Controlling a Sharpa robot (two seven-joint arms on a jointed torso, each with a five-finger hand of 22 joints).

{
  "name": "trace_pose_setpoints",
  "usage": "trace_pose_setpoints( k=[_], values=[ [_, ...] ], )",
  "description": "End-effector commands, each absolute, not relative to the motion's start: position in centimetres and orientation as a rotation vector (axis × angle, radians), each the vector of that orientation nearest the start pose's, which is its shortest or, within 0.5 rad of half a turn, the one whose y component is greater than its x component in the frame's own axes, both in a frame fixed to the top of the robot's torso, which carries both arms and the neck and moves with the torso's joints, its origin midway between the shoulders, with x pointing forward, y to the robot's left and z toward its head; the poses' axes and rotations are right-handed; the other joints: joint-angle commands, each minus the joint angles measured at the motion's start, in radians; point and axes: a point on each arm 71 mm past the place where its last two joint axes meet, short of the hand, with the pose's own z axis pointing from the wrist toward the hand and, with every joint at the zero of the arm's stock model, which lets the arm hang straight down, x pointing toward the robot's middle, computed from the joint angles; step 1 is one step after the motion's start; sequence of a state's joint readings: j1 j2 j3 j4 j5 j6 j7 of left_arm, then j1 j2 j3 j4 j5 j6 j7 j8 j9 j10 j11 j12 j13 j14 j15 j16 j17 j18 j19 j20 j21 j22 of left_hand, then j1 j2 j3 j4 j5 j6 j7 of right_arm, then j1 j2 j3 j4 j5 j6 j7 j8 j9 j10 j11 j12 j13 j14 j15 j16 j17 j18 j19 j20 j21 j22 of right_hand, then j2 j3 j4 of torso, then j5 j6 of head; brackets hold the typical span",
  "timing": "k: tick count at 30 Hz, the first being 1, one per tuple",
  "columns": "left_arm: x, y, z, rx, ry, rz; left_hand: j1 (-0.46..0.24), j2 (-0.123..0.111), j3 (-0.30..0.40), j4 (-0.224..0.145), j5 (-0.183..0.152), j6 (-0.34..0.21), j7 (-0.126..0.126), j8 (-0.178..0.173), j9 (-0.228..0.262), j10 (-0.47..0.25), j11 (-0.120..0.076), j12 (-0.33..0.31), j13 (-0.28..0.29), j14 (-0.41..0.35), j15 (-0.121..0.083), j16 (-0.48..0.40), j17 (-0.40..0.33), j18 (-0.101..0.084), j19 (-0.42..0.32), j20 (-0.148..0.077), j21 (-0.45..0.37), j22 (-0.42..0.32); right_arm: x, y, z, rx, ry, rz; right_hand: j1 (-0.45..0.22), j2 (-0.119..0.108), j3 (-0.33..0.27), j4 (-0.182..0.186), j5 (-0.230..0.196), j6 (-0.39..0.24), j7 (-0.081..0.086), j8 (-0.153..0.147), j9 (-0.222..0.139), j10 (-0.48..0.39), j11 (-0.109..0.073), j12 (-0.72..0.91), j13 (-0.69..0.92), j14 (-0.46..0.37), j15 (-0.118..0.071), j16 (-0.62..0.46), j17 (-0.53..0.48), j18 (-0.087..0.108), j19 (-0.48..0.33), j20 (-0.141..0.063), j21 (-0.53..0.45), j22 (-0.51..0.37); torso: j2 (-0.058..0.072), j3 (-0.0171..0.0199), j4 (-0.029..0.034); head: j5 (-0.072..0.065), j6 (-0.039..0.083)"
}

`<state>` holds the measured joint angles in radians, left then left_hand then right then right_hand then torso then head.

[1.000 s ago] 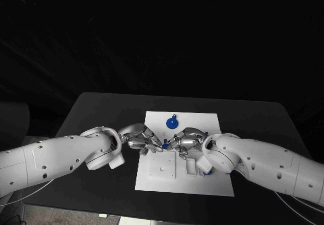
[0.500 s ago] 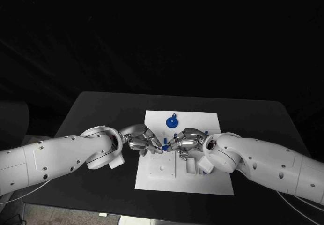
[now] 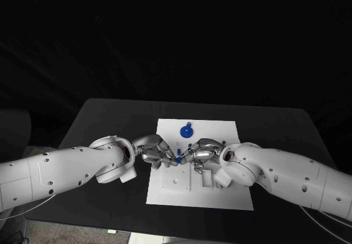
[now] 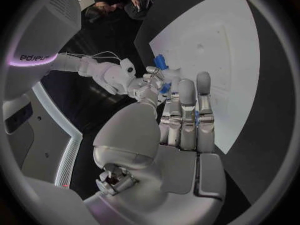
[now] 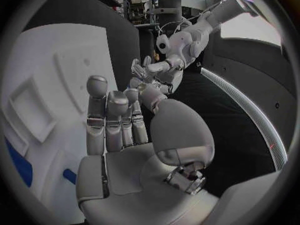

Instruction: Assemble the parts on the task board

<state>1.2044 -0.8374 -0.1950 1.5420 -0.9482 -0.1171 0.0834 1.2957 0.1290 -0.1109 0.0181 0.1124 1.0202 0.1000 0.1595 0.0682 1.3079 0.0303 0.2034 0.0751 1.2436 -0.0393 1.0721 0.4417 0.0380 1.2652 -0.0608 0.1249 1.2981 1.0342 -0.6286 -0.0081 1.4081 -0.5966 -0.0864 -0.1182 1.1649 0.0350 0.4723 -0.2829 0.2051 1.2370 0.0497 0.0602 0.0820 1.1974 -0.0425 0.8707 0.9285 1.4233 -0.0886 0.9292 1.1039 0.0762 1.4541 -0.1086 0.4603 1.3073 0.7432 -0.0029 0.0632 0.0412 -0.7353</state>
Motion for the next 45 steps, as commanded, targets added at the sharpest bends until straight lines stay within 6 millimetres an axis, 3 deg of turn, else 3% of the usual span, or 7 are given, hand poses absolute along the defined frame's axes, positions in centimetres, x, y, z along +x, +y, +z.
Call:
trace_pose_setpoints(
  k=[1, 9, 14, 15, 39, 43, 45],
  values=[
    [44.67, 18.09, -24.40, -0.098, 2.057, -1.064, 0.006, 0.018, 0.007, -0.005, 0.009, 0.010, -0.001, -0.005, -0.001, 0.008, -0.002, 0.004, -0.001, 0.007, -0.002, 0.007, 0.001, 0.009, 0.008, -0.001, 0.006, 0.002, 45.47, -11.59, -27.96, 0.651, 2.226, 1.223, -0.007, -0.003, 0.005, 0.002, 0.005, 0.007, 0.000, 0.004, 0.184, 0.007, 0.003, 0.002, 0.001, -0.003, -0.006, 0.003, 0.001, -0.017, -0.002, -0.008, 0.004, 0.053, 0.000, -0.0001, 0.0002, -0.001, -0.001],
    [44.65, 17.97, -24.41, -0.100, 2.059, -1.063, 0.017, 0.036, 0.011, -0.014, 0.013, 0.031, -0.008, -0.005, 0.000, 0.016, -0.006, 0.002, -0.002, 0.010, -0.005, 0.008, 0.003, 0.008, 0.010, -0.004, 0.009, 0.006, 45.46, -11.51, -27.98, 0.650, 2.230, 1.222, -0.007, -0.003, 0.005, 0.002, 0.005, 0.007, 0.000, 0.004, 0.184, 0.007, 0.003, 0.002, 0.001, -0.003, -0.006, 0.003, 0.001, -0.017, -0.002, -0.008, 0.004, 0.053, 0.000, -0.0003, 0.0001, -0.002, -0.003],
    [44.62, 17.85, -24.45, -0.100, 2.065, -1.059, 0.023, 0.040, 0.007, -0.023, 0.015, 0.063, -0.016, -0.022, 0.003, 0.024, -0.010, -0.002, -0.002, 0.012, -0.007, 0.008, 0.004, 0.007, 0.010, -0.006, 0.011, 0.010, 45.43, -11.44, -27.97, 0.649, 2.231, 1.223, -0.008, -0.003, 0.005, 0.002, 0.007, 0.006, 0.000, 0.004, 0.188, 0.007, 0.003, 0.002, 0.003, -0.003, -0.007, 0.004, 0.003, -0.017, -0.003, -0.008, 0.006, 0.053, 0.000, -0.0002, 0.0000, -0.003, -0.003],
    [44.62, 17.83, -24.47, -0.101, 2.067, -1.058, 0.024, 0.041, 0.004, -0.025, 0.016, 0.074, -0.016, -0.044, 0.005, 0.027, -0.010, -0.007, -0.003, 0.013, -0.008, 0.008, 0.005, 0.006, 0.010, -0.007, 0.012, 0.012, 45.43, -11.42, -27.96, 0.649, 2.232, 1.224, -0.008, -0.003, 0.005, 0.002, 0.007, 0.006, 0.000, 0.004, 0.188, 0.007, 0.003, 0.002, 0.003, -0.003, -0.007, 0.004, 0.003, -0.017, -0.003, -0.008, 0.006, 0.053, 0.000, -0.0002, -0.0001, -0.003, -0.003],
    [44.72, 17.34, -24.75, -0.081, 2.078, -1.009, 0.024, 0.020, -0.010, -0.029, 0.021, 0.085, -0.015, -0.064, 0.007, 0.029, -0.011, -0.009, -0.001, 0.018, -0.009, 0.008, 0.007, 0.007, 0.014, -0.008, 0.014, 0.014, 45.29, -11.14, -27.90, 0.645, 2.236, 1.231, -0.008, -0.003, 0.006, 0.002, 0.009, 0.006, 0.000, 0.004, 0.190, 0.008, 0.003, 0.002, 0.004, -0.003, -0.007, 0.005, 0.004, -0.017, -0.003, -0.008, 0.007, 0.053, 0.000, 0.0003, -0.0003, -0.005, -0.005],
    [44.69, 17.21, -24.78, -0.076, 2.081, -1.006, 0.034, 0.022, -0.005, -0.037, 0.033, 0.093, -0.017, -0.064, 0.006, 0.030, -0.013, -0.008, -0.001, 0.019, -0.010, 0.011, 0.009, 0.006, 0.016, -0.009, 0.015, 0.015, 45.29, -11.13, -27.90, 0.646, 2.236, 1.232, -0.008, -0.003, 0.006, 0.002, 0.009, 0.006, 0.000, 0.004, 0.190, 0.008, 0.003, 0.002, 0.004, -0.003, -0.007, 0.005, 0.004, -0.017, -0.003, -0.008, 0.007, 0.053, 0.000, 0.0001, -0.0006, -0.005, -0.005],
    [44.69, 17.15, -24.78, -0.075, 2.080, -1.006, 0.044, 0.024, 0.001, -0.045, 0.079, 0.099, -0.019, -0.064, 0.006, 0.030, -0.014, -0.008, -0.002, 0.020, -0.011, 0.014, 0.011, 0.006, 0.016, -0.010, 0.017, 0.017, 45.28, -11.12, -27.90, 0.647, 2.236, 1.233, -0.008, -0.003, 0.006, 0.002, 0.009, 0.006, 0.000, 0.004, 0.190, 0.008, 0.003, 0.002, 0.004, -0.003, -0.007, 0.005, 0.004, -0.017, -0.003, -0.008, 0.007, 0.053, 0.000, 0.0000, -0.0008, -0.005, -0.005]
  ],
)
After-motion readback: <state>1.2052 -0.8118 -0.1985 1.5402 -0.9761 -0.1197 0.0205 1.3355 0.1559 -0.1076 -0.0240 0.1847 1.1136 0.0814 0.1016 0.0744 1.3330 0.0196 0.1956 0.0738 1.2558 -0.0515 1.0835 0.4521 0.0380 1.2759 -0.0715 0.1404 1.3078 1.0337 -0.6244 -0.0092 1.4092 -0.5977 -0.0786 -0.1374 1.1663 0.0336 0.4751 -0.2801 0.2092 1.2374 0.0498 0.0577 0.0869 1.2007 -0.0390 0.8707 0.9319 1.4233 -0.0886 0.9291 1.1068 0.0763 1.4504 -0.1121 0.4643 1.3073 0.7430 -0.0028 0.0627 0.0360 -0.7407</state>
